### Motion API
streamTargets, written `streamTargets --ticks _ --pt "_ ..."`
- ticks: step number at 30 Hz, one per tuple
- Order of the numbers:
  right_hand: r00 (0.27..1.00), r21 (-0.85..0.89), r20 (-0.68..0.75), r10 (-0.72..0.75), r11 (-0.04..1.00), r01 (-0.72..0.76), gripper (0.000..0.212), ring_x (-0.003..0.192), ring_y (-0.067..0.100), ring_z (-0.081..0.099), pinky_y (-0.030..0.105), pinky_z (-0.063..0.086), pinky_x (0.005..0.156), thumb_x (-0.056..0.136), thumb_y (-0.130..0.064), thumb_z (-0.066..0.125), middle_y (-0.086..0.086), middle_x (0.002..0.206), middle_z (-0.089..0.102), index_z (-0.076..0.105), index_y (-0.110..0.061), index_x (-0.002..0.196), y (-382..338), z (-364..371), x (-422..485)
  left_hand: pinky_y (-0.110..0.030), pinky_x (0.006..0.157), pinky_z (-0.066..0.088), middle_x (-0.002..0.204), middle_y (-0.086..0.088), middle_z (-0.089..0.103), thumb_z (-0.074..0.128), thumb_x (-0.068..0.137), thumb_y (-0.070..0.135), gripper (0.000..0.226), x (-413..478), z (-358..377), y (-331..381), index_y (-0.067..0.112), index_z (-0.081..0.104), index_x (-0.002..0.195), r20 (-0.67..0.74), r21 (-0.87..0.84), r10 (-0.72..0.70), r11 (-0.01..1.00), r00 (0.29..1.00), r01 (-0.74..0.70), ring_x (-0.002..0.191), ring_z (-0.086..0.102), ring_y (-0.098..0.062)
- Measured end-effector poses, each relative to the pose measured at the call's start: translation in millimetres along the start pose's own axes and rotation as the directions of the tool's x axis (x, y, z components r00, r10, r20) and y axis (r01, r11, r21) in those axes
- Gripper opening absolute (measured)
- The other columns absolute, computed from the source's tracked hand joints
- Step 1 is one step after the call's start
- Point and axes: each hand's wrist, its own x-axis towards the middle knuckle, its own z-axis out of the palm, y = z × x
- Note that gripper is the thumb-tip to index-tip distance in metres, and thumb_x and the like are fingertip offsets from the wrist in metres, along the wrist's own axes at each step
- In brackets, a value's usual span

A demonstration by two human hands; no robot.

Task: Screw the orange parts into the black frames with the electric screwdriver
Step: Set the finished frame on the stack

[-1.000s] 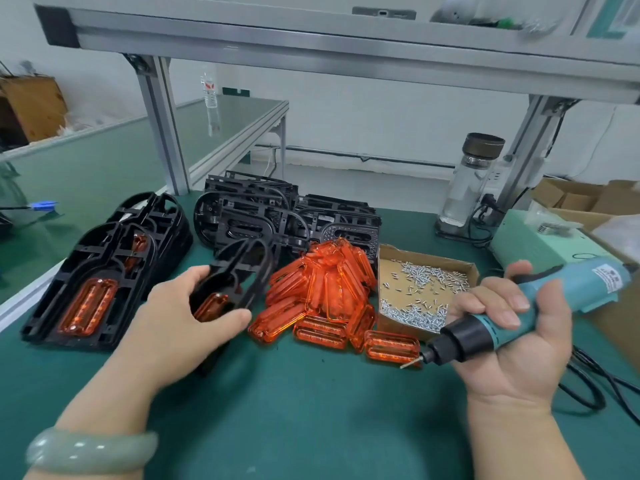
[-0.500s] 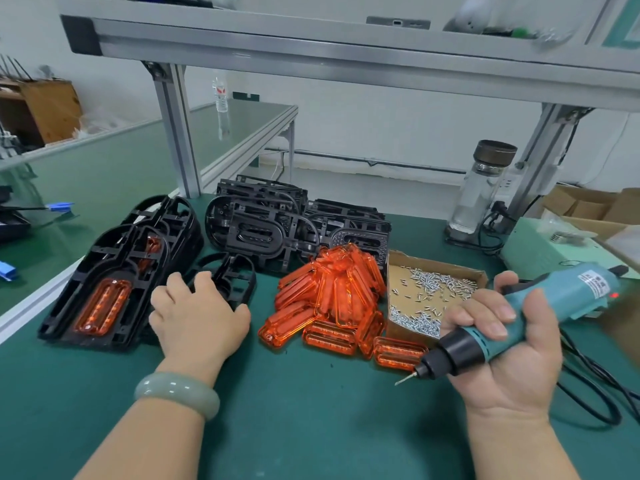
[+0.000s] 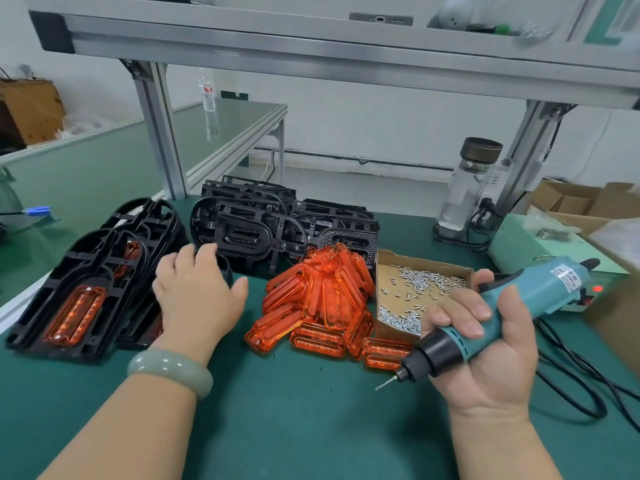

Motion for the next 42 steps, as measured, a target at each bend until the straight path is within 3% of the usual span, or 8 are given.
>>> streamTargets --ticks 3,7,10,16,20,25,35,42 --pt "1.000 -0.020 0.000 0.019 1.000 -0.019 0.014 0.043 0.000 0.043 0.017 0.046 0.054 0.087 -0.036 0.056 -0.013 0.057 0.043 0.057 -0.023 0.093 1.8 -1.1 0.7 -0.046 0.111 0.021 0.146 -0.010 0.037 0.065 0.082 0.034 0.067 20.0 0.9 15.7 0.014 0.039 0.140 -0.012 0.002 0.171 0.985 0.985 -0.171 0.134 0.027 -0.034" --pt "0.999 0.012 0.011 0.048 0.999 -0.048 0.039 0.043 0.001 0.044 0.020 0.048 0.053 0.064 -0.031 0.086 -0.011 0.058 0.043 0.060 -0.021 0.093 1.6 -0.4 2.4 -0.045 0.110 0.024 0.143 -0.009 0.039 0.065 0.083 0.025 0.064 44.7 5.0 28.6 0.015 0.037 0.140 -0.044 0.030 0.284 0.959 0.958 -0.282 0.131 0.030 -0.035" --pt "0.998 -0.004 -0.033 0.050 0.999 -0.050 0.028 0.041 0.001 0.042 0.020 0.047 0.051 0.069 -0.034 0.072 -0.012 0.056 0.041 0.059 -0.022 0.091 2.0 -0.9 4.6 -0.046 0.106 0.027 0.143 -0.012 0.038 0.062 0.085 0.019 0.062 58.3 9.4 32.3 0.017 0.037 0.141 -0.047 0.105 0.341 0.936 0.939 -0.335 0.128 0.029 -0.036" --pt "0.996 -0.022 -0.071 0.048 0.999 -0.049 0.026 0.041 0.001 0.042 0.020 0.047 0.051 0.071 -0.033 0.067 -0.012 0.056 0.041 0.057 -0.022 0.092 2.9 -1.0 6.7 -0.044 0.099 0.032 0.139 -0.008 0.043 0.052 0.090 0.013 0.051 76.1 15.2 32.7 0.023 0.042 0.139 0.015 0.241 0.443 0.869 0.897 -0.433 0.123 0.034 -0.034" --pt "0.994 -0.016 -0.091 0.052 0.998 -0.054 0.020 0.040 0.002 0.041 0.020 0.047 0.049 0.075 -0.032 0.065 -0.011 0.055 0.040 0.058 -0.022 0.091 4.3 1.1 7.4 -0.045 0.094 0.035 0.126 -0.012 0.050 0.058 0.088 0.018 0.046 82.0 11.8 34.4 0.022 0.049 0.133 0.017 0.258 0.447 0.862 0.894 -0.436 0.111 0.047 -0.035" --pt "0.993 -0.021 -0.108 0.046 0.999 -0.048 0.015 0.040 0.002 0.041 0.020 0.046 0.050 0.089 -0.034 0.047 -0.011 0.056 0.040 0.055 -0.022 0.093 5.4 -0.9 6.0 -0.045 0.090 0.035 0.117 -0.014 0.053 0.058 0.089 0.016 0.038 86.4 8.3 34.3 0.020 0.056 0.127 -0.012 0.267 0.453 0.860 0.891 -0.434 0.107 0.048 -0.036" --pt "0.989 -0.027 -0.139 0.057 0.998 -0.062 0.014 0.039 0.003 0.040 0.021 0.045 0.047 0.084 -0.031 0.049 -0.009 0.055 0.039 0.055 -0.021 0.092 8.3 0.8 7.9 -0.042 0.094 0.032 0.119 -0.005 0.057 0.057 0.090 0.026 0.031 91.4 3.4 34.2 0.025 0.060 0.121 -0.035 0.378 0.474 0.821 0.880 -0.427 0.112 0.044 -0.030" --pt "0.986 -0.021 -0.154 0.059 0.998 -0.063 0.013 0.039 0.003 0.040 0.021 0.045 0.047 0.084 -0.031 0.050 -0.009 0.056 0.038 0.056 -0.022 0.090 7.8 0.8 8.7 -0.044 0.091 0.033 0.113 -0.007 0.061 0.054 0.091 0.022 0.023 97.8 -5.4 33.1 0.020 0.063 0.112 -0.110 0.381 0.419 0.855 0.901 -0.351 0.109 0.048 -0.032"
